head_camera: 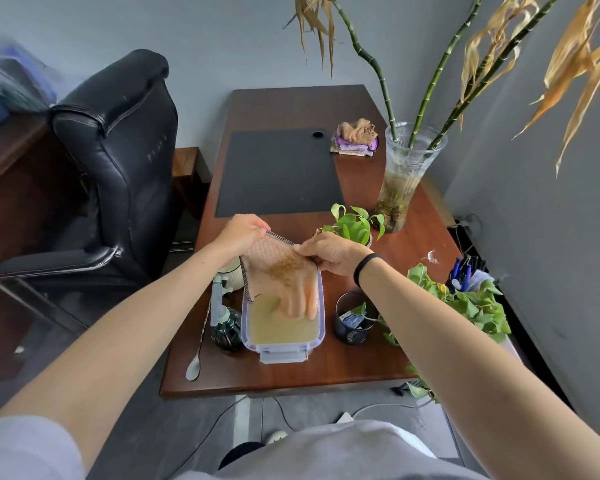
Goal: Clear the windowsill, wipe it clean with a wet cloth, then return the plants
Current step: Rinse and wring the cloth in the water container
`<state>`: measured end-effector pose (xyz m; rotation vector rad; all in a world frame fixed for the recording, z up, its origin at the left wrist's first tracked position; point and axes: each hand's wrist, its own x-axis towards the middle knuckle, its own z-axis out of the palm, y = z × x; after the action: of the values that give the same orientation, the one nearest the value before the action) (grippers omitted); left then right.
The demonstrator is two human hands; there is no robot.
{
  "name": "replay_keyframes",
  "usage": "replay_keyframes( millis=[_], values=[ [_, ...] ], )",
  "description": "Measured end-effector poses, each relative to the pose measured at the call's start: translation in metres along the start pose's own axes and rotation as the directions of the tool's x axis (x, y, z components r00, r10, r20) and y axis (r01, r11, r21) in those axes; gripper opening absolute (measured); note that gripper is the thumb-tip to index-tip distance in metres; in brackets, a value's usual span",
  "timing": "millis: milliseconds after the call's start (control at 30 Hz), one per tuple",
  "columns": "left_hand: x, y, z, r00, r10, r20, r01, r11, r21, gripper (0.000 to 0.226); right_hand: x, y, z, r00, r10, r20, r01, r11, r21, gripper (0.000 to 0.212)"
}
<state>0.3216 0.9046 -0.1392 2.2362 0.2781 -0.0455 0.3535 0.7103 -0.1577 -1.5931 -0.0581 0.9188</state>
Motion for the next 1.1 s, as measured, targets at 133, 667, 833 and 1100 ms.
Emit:
replay_keyframes(
  millis=[133, 667, 833, 1100],
  values=[
    [0.003, 0.0, 0.005, 1.0, 0.009, -0.007, -0.009, 1.0, 0.025, 0.02, 0.004, 0.0, -0.002, 0.998, 0.035, 0.046, -0.034, 0.999, -0.025, 0.009],
    [-0.012, -0.009, 0.03, 0.839, -0.09, 0.537, 0.126, 0.992, -0.03, 0.053, 0.011, 0.009, 0.01, 0.995, -0.026, -0.097, 0.033, 0.997, 0.07, 0.02],
    [-0.013, -0.015, 0.042, 0.818, -0.083, 0.569, 0.106, 0.994, -0.007, 0.015, 0.018, 0.017, 0.009, 0.972, -0.017, -0.234, -0.004, 0.996, -0.091, 0.019],
    [-0.013, -0.016, 0.028, 0.834, -0.175, 0.523, 0.148, 0.984, 0.094, 0.011, 0.017, 0.023, 0.005, 0.932, -0.007, -0.363, -0.031, 0.995, -0.097, 0.031]
  ],
)
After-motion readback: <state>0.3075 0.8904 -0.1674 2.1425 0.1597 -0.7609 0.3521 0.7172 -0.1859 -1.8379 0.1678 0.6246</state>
